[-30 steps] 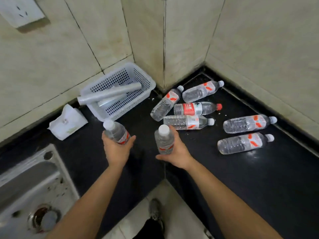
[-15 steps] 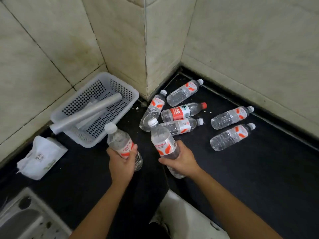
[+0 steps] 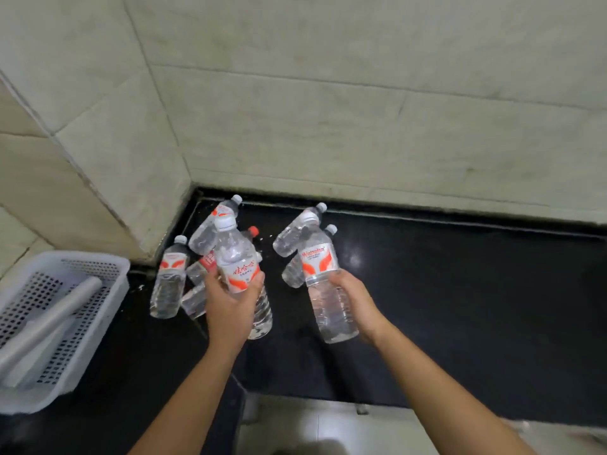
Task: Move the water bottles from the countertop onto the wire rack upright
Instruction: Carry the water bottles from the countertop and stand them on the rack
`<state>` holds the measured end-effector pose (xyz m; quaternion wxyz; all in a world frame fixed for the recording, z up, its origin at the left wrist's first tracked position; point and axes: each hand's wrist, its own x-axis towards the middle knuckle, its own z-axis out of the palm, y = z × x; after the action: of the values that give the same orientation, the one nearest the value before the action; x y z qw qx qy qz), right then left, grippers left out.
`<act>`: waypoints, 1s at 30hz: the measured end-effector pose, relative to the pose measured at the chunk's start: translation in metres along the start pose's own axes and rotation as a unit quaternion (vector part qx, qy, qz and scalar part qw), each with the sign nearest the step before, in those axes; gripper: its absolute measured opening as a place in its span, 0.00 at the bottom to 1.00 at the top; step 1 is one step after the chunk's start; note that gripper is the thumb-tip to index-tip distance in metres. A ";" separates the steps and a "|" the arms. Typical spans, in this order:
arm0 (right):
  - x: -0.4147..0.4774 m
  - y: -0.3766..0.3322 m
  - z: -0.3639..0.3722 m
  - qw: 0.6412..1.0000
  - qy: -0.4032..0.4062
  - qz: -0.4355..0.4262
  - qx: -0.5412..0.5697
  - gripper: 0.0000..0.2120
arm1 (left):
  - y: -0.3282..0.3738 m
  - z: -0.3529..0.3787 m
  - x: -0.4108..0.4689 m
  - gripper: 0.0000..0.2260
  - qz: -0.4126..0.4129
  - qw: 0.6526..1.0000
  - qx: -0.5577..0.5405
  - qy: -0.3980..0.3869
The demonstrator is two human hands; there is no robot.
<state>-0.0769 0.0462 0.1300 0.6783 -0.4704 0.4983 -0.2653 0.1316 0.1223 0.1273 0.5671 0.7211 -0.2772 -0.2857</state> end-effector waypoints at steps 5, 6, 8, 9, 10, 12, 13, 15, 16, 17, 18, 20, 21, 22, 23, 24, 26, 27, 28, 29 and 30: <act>-0.069 0.005 -0.095 0.998 0.040 -0.035 0.016 0.20 | 0.034 0.080 -0.071 0.19 0.067 0.993 -0.005 -0.092; -0.084 0.008 -0.117 0.998 0.054 -0.042 0.016 0.17 | 0.040 0.097 -0.088 0.18 0.079 0.991 -0.006 -0.109; -0.114 0.018 -0.161 0.995 0.088 -0.053 0.018 0.17 | 0.051 0.133 -0.125 0.19 0.101 0.984 -0.014 -0.144; -0.129 0.023 -0.185 0.992 0.107 -0.063 0.017 0.20 | 0.055 0.150 -0.144 0.19 0.105 0.981 -0.019 -0.161; -0.146 0.027 -0.207 0.989 0.127 -0.073 0.016 0.22 | 0.060 0.168 -0.164 0.20 0.110 0.977 -0.023 -0.180; -0.176 0.037 -0.249 0.982 0.167 -0.083 0.020 0.25 | 0.070 0.199 -0.206 0.23 0.118 0.969 -0.023 -0.215; -0.189 0.043 -0.269 0.978 0.190 -0.087 0.023 0.26 | 0.074 0.213 -0.227 0.24 0.122 0.965 -0.020 -0.231; -0.217 0.048 -0.305 0.964 0.243 -0.101 0.024 0.26 | 0.082 0.243 -0.264 0.22 0.133 0.956 -0.018 -0.259; -0.227 0.048 -0.315 0.958 0.266 -0.106 0.027 0.26 | 0.085 0.253 -0.275 0.21 0.136 0.953 -0.019 -0.270; -0.242 0.051 -0.334 0.948 0.295 -0.112 0.037 0.27 | 0.090 0.271 -0.292 0.20 0.143 0.948 -0.015 -0.285; -0.257 0.053 -0.353 0.938 0.323 -0.116 0.050 0.27 | 0.096 0.289 -0.310 0.20 0.153 0.940 -0.007 -0.304; -0.282 0.061 -0.392 0.917 0.374 -0.119 0.069 0.26 | 0.106 0.326 -0.341 0.21 0.166 0.925 -0.004 -0.341; -0.292 0.067 -0.414 0.906 0.399 -0.122 0.072 0.27 | 0.111 0.345 -0.357 0.22 0.170 0.918 -0.005 -0.358; -0.302 0.072 -0.435 0.894 0.425 -0.124 0.075 0.27 | 0.115 0.365 -0.370 0.23 0.175 0.911 -0.008 -0.373; -0.311 0.077 -0.456 0.883 0.446 -0.125 0.073 0.27 | 0.118 0.386 -0.382 0.24 0.179 0.904 -0.010 -0.388; -0.319 0.082 -0.476 0.873 0.466 -0.125 0.073 0.27 | 0.120 0.407 -0.394 0.24 0.183 0.896 -0.011 -0.404; -0.334 0.091 -0.518 0.852 0.500 -0.133 0.082 0.26 | 0.125 0.451 -0.416 0.25 0.189 0.883 -0.014 -0.430; -0.340 0.095 -0.539 0.840 0.517 -0.138 0.088 0.26 | 0.128 0.473 -0.428 0.26 0.189 0.877 -0.020 -0.442; -0.346 0.097 -0.562 0.828 0.534 -0.145 0.091 0.26 | 0.131 0.497 -0.439 0.27 0.189 0.871 -0.027 -0.453; -0.352 0.097 -0.585 0.820 0.545 -0.147 0.091 0.24 | 0.134 0.521 -0.449 0.28 0.189 0.865 -0.035 -0.463; -0.356 0.098 -0.609 0.813 0.557 -0.149 0.087 0.22 | 0.137 0.545 -0.460 0.28 0.188 0.860 -0.046 -0.472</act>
<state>-0.7803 0.1549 0.1566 0.2752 -0.2498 0.6893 -0.6219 -0.5888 0.0678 0.2008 0.4434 0.4073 -0.6287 -0.4922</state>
